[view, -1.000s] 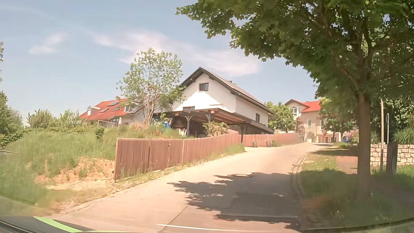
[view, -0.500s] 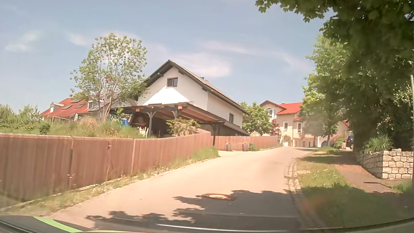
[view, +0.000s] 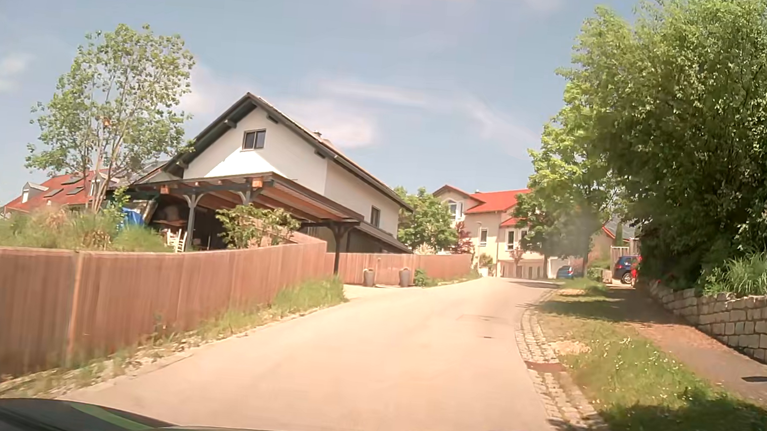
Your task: Follow the waypoints while adhering to traffic rules and regulations
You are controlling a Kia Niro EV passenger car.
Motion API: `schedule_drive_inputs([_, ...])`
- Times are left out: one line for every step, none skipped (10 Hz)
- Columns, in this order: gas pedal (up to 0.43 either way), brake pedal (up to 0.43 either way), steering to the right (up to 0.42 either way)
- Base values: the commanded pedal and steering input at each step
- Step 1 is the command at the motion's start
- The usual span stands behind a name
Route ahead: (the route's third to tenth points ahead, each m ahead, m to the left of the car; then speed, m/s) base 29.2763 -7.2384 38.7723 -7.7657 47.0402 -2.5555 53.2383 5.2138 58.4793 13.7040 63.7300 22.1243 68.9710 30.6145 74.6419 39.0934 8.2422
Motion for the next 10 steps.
schedule_drive_inputs([0.189,0.0,0.1])
schedule_drive_inputs([0.189,0.0,0.099])
schedule_drive_inputs([0.209,0.0,0.096])
schedule_drive_inputs([0.209,0.0,0.095])
schedule_drive_inputs([0.22,0.0,0.094])
schedule_drive_inputs([0.22,0.0,0.094])
schedule_drive_inputs([0.22,0.0,0.094])
schedule_drive_inputs([0.22,0.0,0.093])
schedule_drive_inputs([0.22,0.0,0.093])
schedule_drive_inputs([0.22,0.0,0.093])
